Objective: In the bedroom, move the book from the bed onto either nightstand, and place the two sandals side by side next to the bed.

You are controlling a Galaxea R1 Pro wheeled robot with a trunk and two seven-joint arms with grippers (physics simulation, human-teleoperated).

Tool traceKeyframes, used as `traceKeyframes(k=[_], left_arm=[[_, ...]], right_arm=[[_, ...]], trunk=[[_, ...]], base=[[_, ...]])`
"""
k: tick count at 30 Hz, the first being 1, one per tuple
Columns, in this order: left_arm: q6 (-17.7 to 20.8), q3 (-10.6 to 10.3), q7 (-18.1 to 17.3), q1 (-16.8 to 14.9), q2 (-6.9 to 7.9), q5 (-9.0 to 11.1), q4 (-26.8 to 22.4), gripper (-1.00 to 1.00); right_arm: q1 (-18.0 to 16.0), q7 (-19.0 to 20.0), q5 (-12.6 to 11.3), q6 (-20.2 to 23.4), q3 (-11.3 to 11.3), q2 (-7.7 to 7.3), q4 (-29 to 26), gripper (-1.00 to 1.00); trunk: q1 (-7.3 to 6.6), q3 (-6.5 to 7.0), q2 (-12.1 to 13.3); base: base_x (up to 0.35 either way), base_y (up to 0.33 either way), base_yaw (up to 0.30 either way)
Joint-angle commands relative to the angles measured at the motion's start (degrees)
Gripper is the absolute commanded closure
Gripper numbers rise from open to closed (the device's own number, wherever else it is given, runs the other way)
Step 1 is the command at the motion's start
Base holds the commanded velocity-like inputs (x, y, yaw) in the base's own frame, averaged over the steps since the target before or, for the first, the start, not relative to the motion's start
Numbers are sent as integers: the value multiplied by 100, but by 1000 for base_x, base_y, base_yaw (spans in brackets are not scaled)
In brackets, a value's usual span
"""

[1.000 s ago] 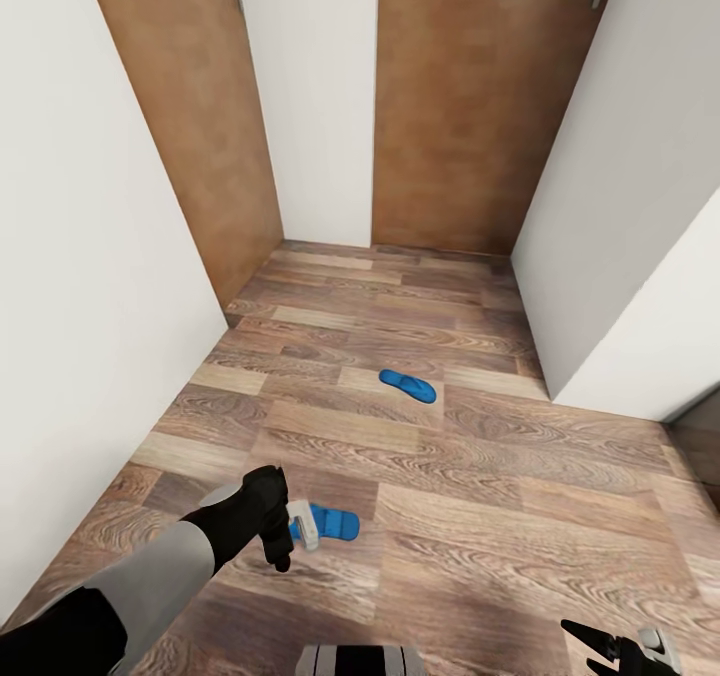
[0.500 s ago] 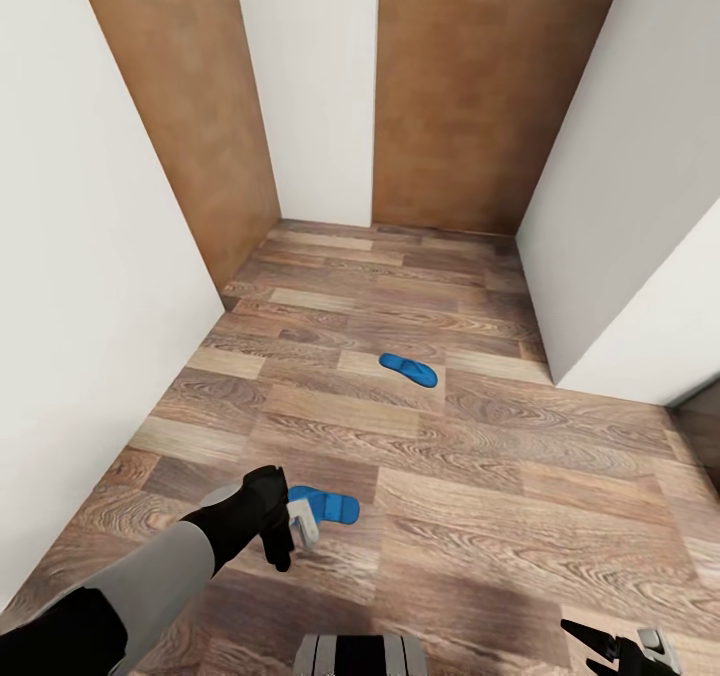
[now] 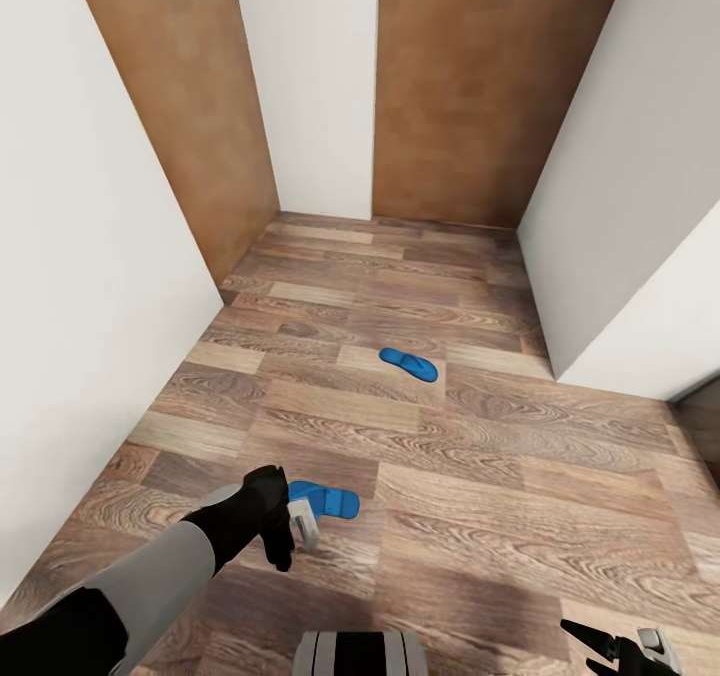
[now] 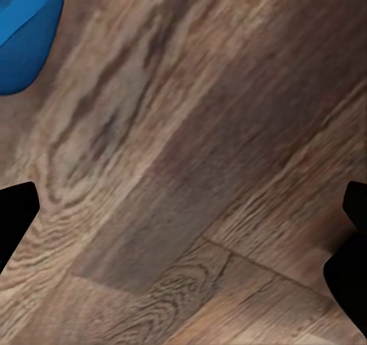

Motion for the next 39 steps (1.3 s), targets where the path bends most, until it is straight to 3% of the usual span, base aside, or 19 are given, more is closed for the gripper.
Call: traceKeyframes(k=[1, 15, 39], left_arm=[[8, -6, -52, -2, 1, -60, -9, -100], [8, -16, -53, -2, 3, -60, -9, -100], [-46, -15, -36, -2, 2, -60, -1, -100]], right_arm=[[-3, 6, -18, 34, -6, 0, 0, -100], [1, 6, -19, 34, -6, 0, 0, -100], [0, 6, -19, 34, -6, 0, 0, -100]], trunk=[[1, -27, -3], [6, -71, -6], [6, -71, -6]], base=[[0, 0, 0], [0, 0, 0], [105, 0, 0]])
